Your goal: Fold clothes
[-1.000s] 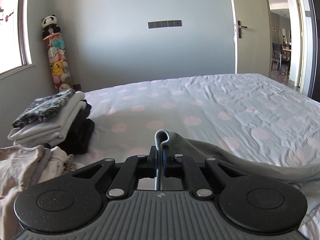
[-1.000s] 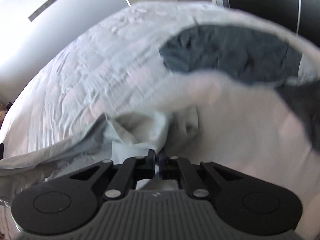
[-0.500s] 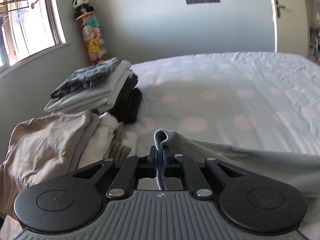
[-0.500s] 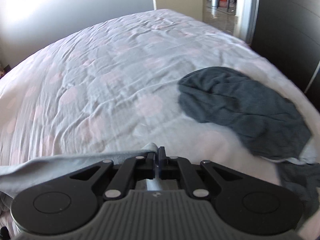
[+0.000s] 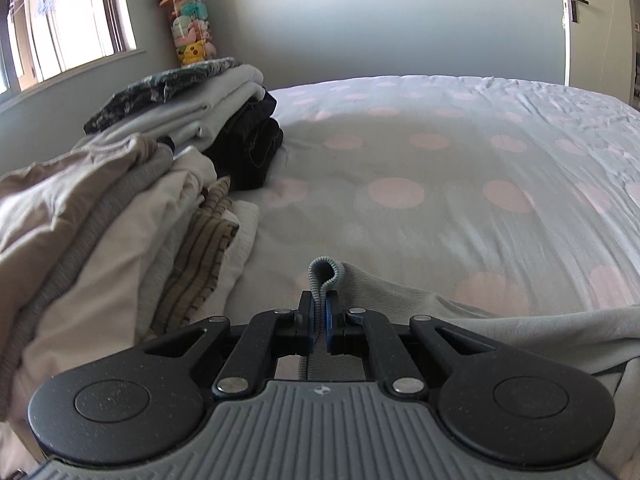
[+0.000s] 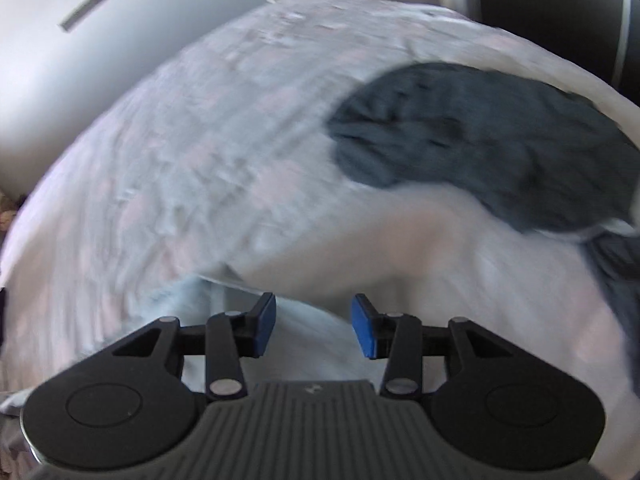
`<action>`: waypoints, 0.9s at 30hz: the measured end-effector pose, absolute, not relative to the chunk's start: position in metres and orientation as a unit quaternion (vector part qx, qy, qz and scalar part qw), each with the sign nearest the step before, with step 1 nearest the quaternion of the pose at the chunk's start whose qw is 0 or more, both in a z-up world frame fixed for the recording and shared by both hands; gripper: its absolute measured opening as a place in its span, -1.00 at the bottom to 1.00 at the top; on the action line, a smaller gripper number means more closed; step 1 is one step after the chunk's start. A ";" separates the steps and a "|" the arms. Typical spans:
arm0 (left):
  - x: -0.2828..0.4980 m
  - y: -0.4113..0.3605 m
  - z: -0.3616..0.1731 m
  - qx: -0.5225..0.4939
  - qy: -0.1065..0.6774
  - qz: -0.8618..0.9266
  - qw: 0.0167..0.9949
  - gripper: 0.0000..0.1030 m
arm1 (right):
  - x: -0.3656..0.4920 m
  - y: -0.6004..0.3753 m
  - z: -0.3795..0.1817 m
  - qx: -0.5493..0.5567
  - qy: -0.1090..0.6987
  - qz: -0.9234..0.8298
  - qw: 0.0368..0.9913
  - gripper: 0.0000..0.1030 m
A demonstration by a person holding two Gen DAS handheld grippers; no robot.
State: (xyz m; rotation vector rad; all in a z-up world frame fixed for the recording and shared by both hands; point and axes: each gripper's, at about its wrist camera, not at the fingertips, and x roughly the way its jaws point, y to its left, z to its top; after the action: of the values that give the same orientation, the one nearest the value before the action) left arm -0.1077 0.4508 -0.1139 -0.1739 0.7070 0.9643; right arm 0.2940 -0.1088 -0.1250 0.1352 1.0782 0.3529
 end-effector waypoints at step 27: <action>-0.137 0.445 -0.031 -0.076 0.260 0.435 0.859 -0.88 | 0.296 -0.176 -0.018 0.050 0.357 0.067 0.930 -0.84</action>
State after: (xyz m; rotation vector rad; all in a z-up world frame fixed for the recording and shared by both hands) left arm -0.1373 0.4454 -0.0315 -0.1598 0.5466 0.9131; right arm 0.2955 -0.1762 -0.0183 0.1031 0.7313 0.1378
